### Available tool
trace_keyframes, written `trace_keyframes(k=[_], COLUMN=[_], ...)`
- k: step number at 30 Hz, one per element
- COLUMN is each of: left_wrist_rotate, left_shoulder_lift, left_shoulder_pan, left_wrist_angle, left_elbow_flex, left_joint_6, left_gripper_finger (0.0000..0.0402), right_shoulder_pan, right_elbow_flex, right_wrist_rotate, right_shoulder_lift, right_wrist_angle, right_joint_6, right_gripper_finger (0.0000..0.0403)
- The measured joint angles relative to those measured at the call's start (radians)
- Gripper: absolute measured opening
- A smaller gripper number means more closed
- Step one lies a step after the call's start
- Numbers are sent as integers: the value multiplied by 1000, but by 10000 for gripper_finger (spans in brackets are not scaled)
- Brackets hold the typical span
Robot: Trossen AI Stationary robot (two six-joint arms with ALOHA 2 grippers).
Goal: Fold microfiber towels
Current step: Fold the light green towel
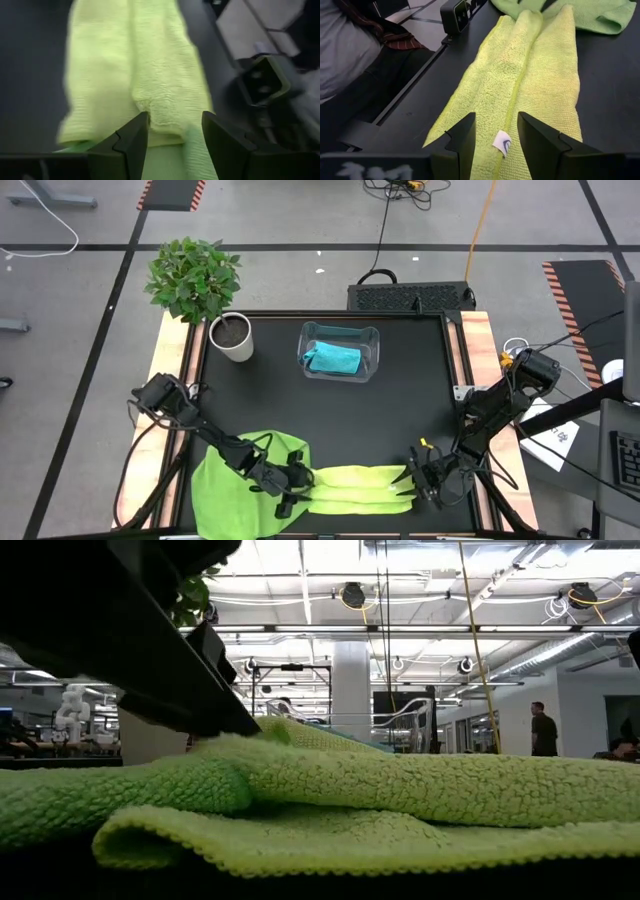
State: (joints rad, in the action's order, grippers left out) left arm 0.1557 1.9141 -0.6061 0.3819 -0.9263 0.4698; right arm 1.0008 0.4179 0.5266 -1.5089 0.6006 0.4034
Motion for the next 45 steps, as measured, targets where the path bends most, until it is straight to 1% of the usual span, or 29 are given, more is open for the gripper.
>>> trace_keyframes(k=[7, 12, 17, 22, 25, 30, 37, 40, 42, 45], left_wrist_rotate=[-100, -105, -108, -80, -90, -153, -135, -140, -160, -221], left_shoulder_lift=[0, 2, 44, 53, 37, 14, 14, 14, 14, 14], left_shoulder_pan=[-26, -45, -58, -30, -23, -12, 31, 54, 66, 82], left_wrist_angle=[71, 67, 92, 86, 81, 83, 35, 47, 46, 43], left_elbow_flex=[0, 0, 0, 0, 0, 0, 0, 0, 0, 0], left_joint_6=[-56, -53, -76, -69, -72, -71, -31, -46, -47, -60], left_gripper_finger=[188, 188, 188, 188, 188, 188, 188, 188, 188, 188], right_shoulder_pan=[0, 0, 0, -5, -7, -12, -12, -12, -12, -12], right_elbow_flex=[0, 0, 0, 0, 0, 0, 0, 0, 0, 0], right_wrist_rotate=[0, 0, 1, 21, 21, 22, 22, 22, 22, 22], right_shoulder_lift=[0, 0, 0, 0, 0, 0, 0, 0, 0, 0], right_wrist_angle=[0, 0, 4, 35, 35, 34, 31, 31, 31, 30], right_joint_6=[-5, -5, -24, -27, -24, -26, -26, -26, -24, -24], right_gripper_finger=[137, 137, 137, 137, 137, 137, 137, 137, 137, 137])
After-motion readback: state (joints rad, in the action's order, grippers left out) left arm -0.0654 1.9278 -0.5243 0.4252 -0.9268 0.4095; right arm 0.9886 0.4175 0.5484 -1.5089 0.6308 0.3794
